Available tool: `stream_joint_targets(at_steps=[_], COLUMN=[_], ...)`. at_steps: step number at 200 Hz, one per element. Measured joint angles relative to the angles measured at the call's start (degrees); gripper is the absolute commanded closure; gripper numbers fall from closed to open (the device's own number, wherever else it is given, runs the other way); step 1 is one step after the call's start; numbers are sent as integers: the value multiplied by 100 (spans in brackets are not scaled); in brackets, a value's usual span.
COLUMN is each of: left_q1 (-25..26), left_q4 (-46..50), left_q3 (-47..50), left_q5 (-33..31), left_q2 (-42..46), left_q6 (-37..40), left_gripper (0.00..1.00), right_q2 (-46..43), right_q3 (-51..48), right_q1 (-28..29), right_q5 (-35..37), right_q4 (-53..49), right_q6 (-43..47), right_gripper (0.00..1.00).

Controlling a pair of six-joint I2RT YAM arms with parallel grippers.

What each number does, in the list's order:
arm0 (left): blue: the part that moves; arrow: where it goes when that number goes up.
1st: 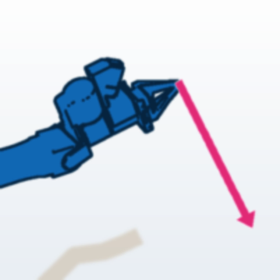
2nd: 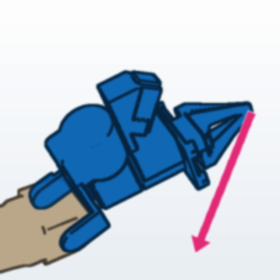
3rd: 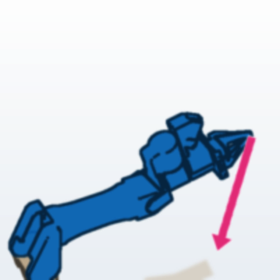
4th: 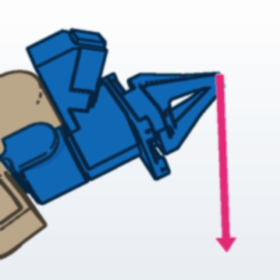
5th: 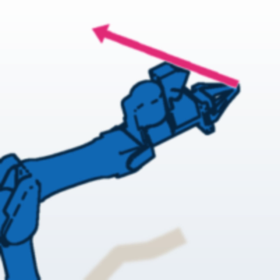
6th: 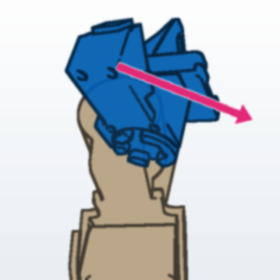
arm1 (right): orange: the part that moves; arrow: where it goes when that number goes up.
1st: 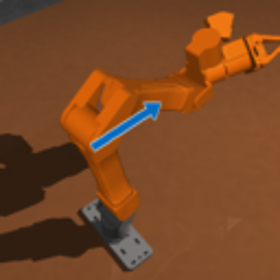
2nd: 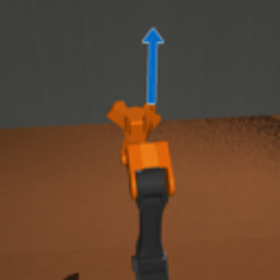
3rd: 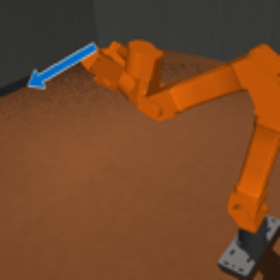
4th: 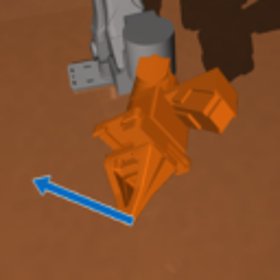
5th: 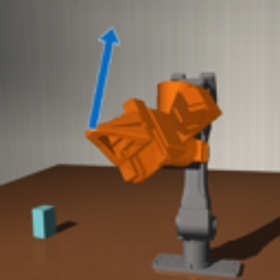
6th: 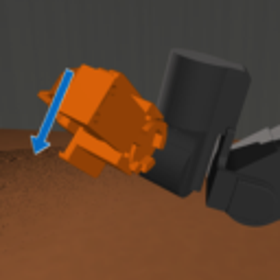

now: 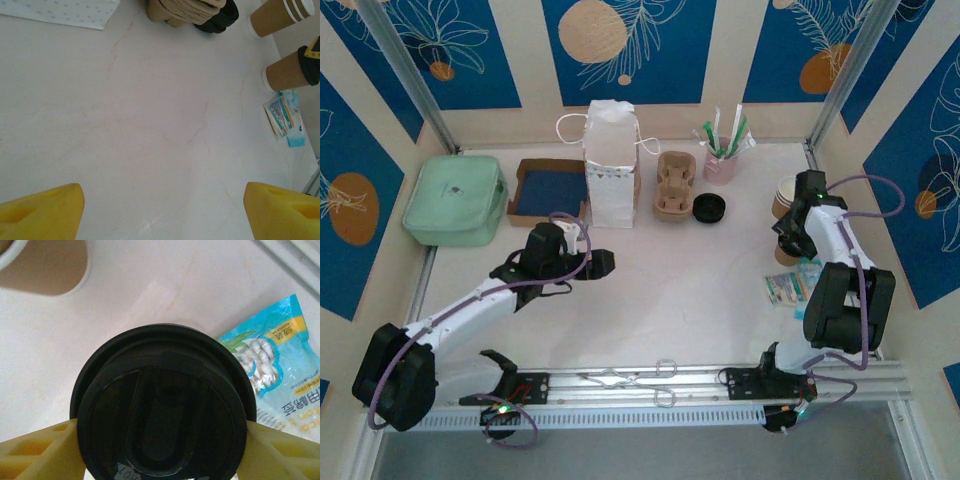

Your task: Pack the takeout coffee

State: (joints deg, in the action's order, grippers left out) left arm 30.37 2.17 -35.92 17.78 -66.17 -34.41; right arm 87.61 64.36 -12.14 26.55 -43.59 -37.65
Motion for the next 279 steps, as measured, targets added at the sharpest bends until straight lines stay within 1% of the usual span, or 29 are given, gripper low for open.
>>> stream_joint_targets(at_steps=[38,101,183,279], left_q1=[0,0,0,0], left_q4=[4,37,55,212], left_q3=[-2,-35,-35,-35], left_q5=[13,13,7,-33], left_q2=[0,0,33,153], left_q6=[2,2,7,44], left_gripper=[17,17,17,17], right_q2=[101,190,452,531], right_q3=[70,155,422,448], right_q1=[-286,-297,-57,203], right_q5=[57,31,164,70], right_q4=[76,26,11,323], right_q6=[90,190,278,398], right_gripper=[29,29,29,28])
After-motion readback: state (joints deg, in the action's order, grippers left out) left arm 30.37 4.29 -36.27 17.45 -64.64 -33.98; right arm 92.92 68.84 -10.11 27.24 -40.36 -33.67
